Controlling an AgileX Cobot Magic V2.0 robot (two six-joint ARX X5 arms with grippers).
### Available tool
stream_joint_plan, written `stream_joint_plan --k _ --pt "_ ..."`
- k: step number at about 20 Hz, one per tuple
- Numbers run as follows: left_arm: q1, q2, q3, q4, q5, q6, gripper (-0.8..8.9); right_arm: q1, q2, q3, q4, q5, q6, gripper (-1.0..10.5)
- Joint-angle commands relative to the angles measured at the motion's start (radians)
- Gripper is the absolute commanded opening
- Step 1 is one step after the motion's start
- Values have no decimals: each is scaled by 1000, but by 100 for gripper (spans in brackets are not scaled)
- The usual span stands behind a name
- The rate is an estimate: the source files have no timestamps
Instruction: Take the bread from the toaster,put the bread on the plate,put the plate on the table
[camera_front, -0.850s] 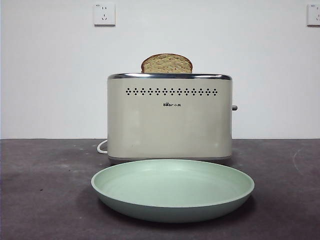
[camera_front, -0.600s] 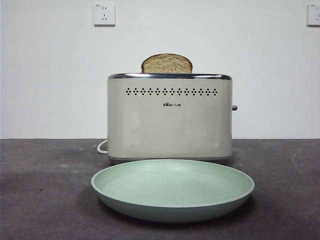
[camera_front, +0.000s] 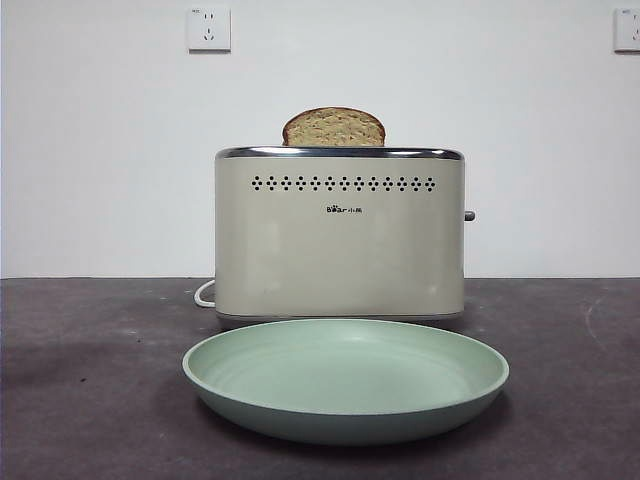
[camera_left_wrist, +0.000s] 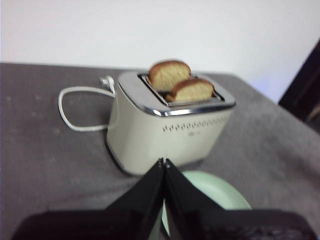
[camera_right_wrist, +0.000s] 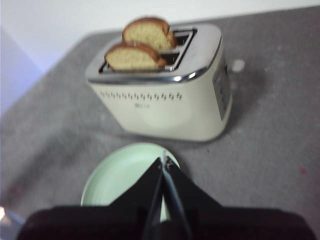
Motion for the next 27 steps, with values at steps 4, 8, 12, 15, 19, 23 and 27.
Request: stream_joint_plan --k 4,8,12,15,19,23,27 --pt "1 76 119 -179 29 187 -6 2 85 138 -209 -85 -171 -12" --pt "1 89 152 -227 29 218 -6 8 106 154 -267 -121 -210 -12" --pt "1 89 154 -230 54 225 -6 8 116 154 -282 -158 -212 -11" --pt "1 89 154 -230 58 225 -3 8 116 154 -282 -158 -213 7" --pt "1 89 155 -230 58 224 83 8 116 154 -282 -158 -212 113" --pt "1 89 155 -229 89 227 495 8 116 154 -282 -158 -198 496" --pt "1 89 155 -213 130 237 520 8 116 154 -282 -158 -198 568"
